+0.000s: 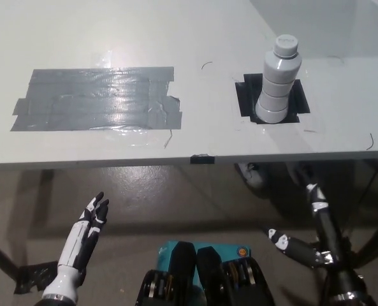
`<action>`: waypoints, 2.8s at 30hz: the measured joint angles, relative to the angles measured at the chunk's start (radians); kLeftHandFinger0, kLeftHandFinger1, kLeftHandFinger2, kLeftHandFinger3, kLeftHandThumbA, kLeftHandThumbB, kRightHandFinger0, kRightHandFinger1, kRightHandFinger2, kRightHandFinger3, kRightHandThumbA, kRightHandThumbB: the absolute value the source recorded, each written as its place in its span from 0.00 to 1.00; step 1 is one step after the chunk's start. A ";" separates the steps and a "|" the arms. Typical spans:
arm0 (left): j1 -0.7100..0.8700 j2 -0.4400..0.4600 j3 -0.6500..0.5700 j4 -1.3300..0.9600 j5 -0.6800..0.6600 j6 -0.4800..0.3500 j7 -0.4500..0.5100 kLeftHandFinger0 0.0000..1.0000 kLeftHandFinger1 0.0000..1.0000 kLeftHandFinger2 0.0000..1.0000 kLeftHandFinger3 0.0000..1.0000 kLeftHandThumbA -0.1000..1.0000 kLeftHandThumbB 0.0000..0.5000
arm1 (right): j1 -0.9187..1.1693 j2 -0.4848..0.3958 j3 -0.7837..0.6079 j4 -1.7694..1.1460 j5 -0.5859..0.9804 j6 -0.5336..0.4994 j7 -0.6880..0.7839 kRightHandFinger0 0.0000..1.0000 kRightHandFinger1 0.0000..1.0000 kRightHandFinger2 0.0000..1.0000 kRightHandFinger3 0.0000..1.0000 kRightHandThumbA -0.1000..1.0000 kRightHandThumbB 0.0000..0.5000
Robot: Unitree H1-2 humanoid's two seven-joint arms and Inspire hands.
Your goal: A white bottle is kept in the middle of the desk infront of the robot and the robot picks it up with its right hand and passes it to a person
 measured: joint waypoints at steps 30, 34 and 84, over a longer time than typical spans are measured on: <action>0.004 -0.011 0.001 0.006 -0.001 -0.015 0.000 1.00 1.00 1.00 1.00 0.95 0.00 | -0.633 -0.093 -0.194 0.509 0.091 0.280 0.009 1.00 1.00 1.00 1.00 1.00 0.94; 0.004 -0.011 0.001 0.006 -0.001 -0.017 0.000 1.00 1.00 1.00 1.00 0.96 0.00 | -0.683 -0.093 -0.177 0.613 0.091 0.284 0.010 1.00 1.00 1.00 1.00 1.00 0.96; -0.019 -0.007 0.001 0.000 -0.001 -0.017 -0.001 1.00 1.00 1.00 1.00 0.96 0.00 | -1.070 -0.037 -0.427 1.398 0.347 0.216 -0.006 0.13 0.57 0.96 0.80 0.00 0.36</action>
